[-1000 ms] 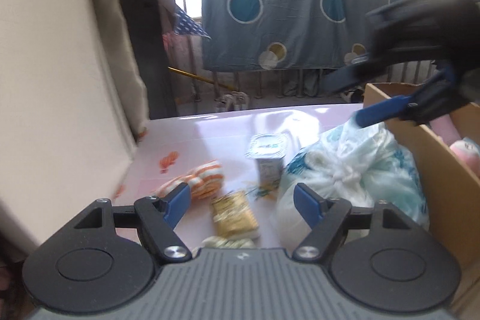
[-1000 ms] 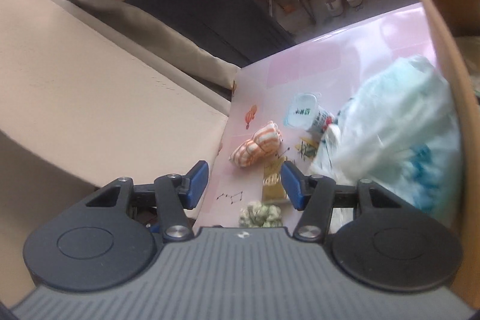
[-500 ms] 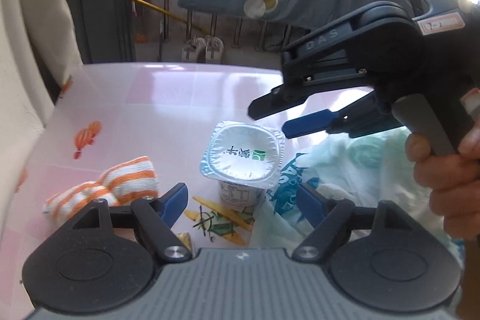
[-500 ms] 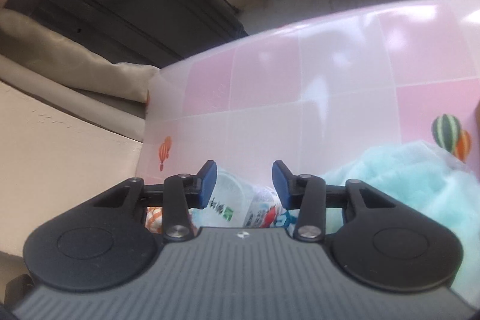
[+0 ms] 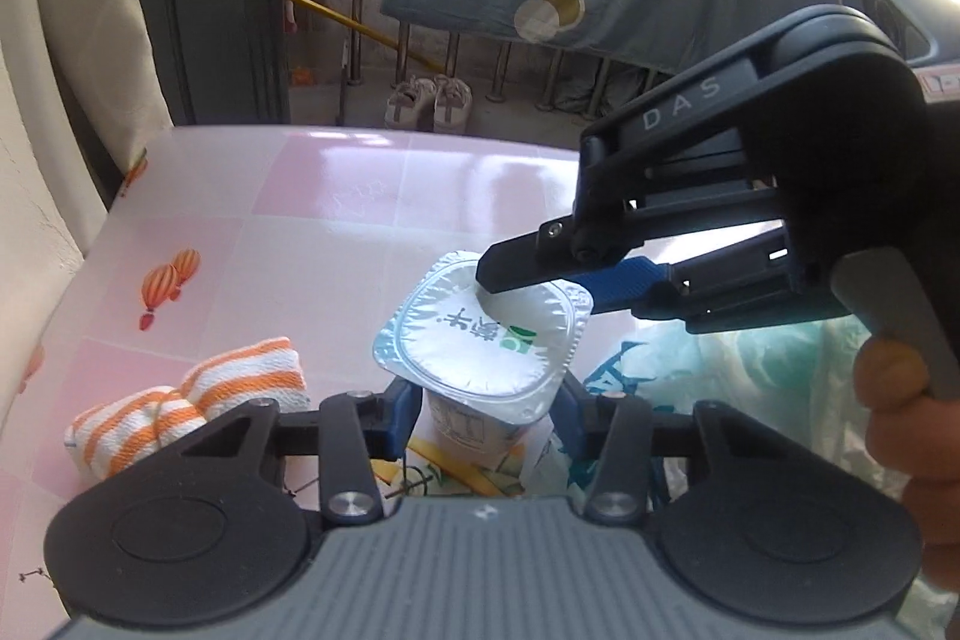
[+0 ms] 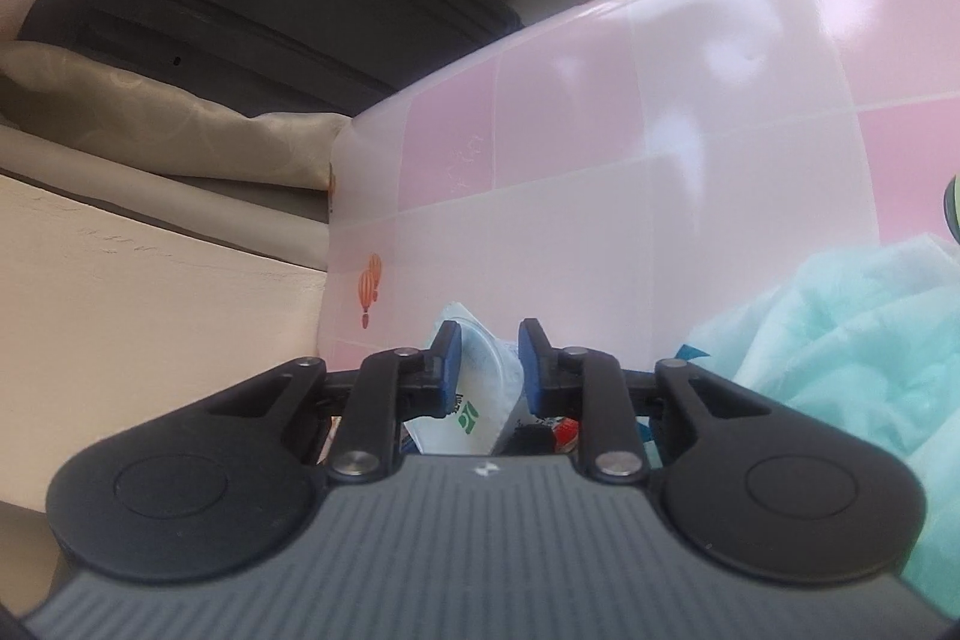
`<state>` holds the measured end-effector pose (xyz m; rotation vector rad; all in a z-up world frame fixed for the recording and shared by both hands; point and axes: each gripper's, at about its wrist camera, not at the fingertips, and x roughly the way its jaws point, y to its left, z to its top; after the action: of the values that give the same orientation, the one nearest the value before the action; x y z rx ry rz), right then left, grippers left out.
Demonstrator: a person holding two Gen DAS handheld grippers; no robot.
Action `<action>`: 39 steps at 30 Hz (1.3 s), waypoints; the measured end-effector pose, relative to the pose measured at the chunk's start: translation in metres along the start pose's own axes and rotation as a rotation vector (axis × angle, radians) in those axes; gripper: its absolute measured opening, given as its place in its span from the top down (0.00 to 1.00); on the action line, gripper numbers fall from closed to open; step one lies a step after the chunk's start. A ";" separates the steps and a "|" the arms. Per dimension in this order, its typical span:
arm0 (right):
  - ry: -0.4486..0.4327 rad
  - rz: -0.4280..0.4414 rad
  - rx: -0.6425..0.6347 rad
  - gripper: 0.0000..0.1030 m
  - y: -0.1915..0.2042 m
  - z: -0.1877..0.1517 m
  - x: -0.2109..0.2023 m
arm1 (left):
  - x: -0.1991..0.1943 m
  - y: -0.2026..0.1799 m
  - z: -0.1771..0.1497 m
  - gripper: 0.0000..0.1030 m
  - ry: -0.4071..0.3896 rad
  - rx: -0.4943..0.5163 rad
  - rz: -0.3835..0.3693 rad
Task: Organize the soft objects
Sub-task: 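Lift the yogurt cup with the right gripper and carry it toward the box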
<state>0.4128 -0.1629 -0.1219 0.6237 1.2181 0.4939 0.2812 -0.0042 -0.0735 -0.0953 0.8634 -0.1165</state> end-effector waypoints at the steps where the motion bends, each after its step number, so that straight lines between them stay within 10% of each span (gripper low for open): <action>1: -0.002 0.008 0.006 0.81 0.001 -0.001 -0.003 | -0.003 -0.001 0.002 0.55 -0.007 0.005 0.004; 19: -0.142 0.167 -0.011 0.81 0.069 -0.068 -0.186 | -0.175 -0.061 0.019 0.55 -0.200 0.108 0.002; 26: -0.253 0.199 0.088 0.81 0.017 -0.128 -0.293 | -0.220 -0.141 -0.002 0.84 -0.220 0.229 -0.180; 33: -0.355 0.146 0.237 0.80 -0.072 -0.182 -0.371 | -0.208 -0.210 -0.031 0.78 -0.148 0.318 -0.332; 39: -0.382 0.134 0.268 0.80 -0.107 -0.208 -0.380 | -0.209 -0.184 -0.043 0.67 -0.151 0.304 -0.273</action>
<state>0.1092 -0.4534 0.0276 0.9847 0.8872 0.3048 0.1022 -0.1587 0.0794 0.0633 0.6698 -0.4886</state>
